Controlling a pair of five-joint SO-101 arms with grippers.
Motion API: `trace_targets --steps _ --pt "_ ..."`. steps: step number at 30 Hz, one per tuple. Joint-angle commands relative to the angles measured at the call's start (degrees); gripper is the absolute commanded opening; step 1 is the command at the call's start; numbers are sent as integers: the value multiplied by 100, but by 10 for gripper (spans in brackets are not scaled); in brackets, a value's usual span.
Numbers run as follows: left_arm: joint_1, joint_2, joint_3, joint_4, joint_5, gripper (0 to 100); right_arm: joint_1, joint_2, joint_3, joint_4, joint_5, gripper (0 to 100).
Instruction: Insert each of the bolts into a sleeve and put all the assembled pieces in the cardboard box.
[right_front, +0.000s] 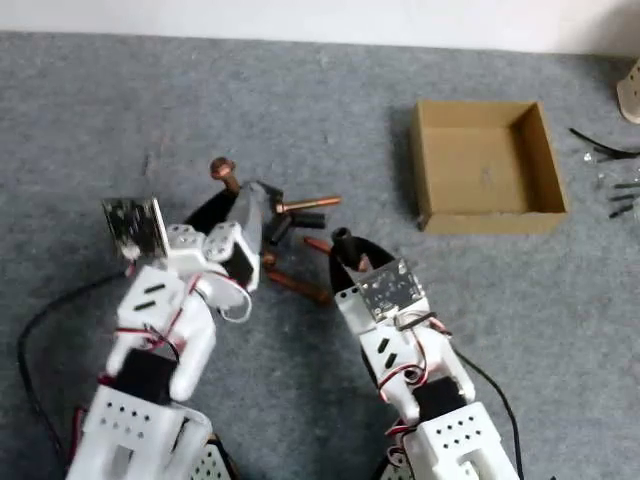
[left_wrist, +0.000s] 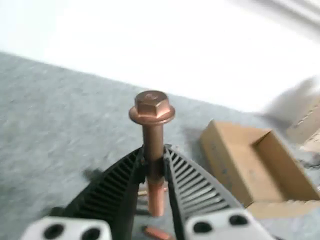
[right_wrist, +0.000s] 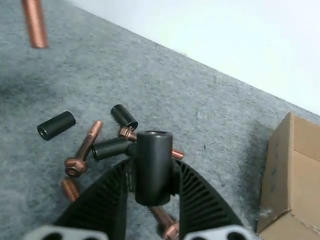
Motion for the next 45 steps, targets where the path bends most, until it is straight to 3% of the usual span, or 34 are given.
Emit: trace_targets --steps 1,14,20,37,45 --pt "224 -532 479 -1108 589 4 -66 13 725 -40 79 5" --pt "470 -629 1226 -2242 2233 4 -303 13 725 110 193 5" --pt "1059 -629 1323 -2242 2242 4 -338 13 725 127 413 5" --pt "1086 -620 1842 -2277 2251 4 -338 4 734 136 448 5" --pt "1077 -629 1903 -2242 2268 4 -356 -31 716 338 879 5"
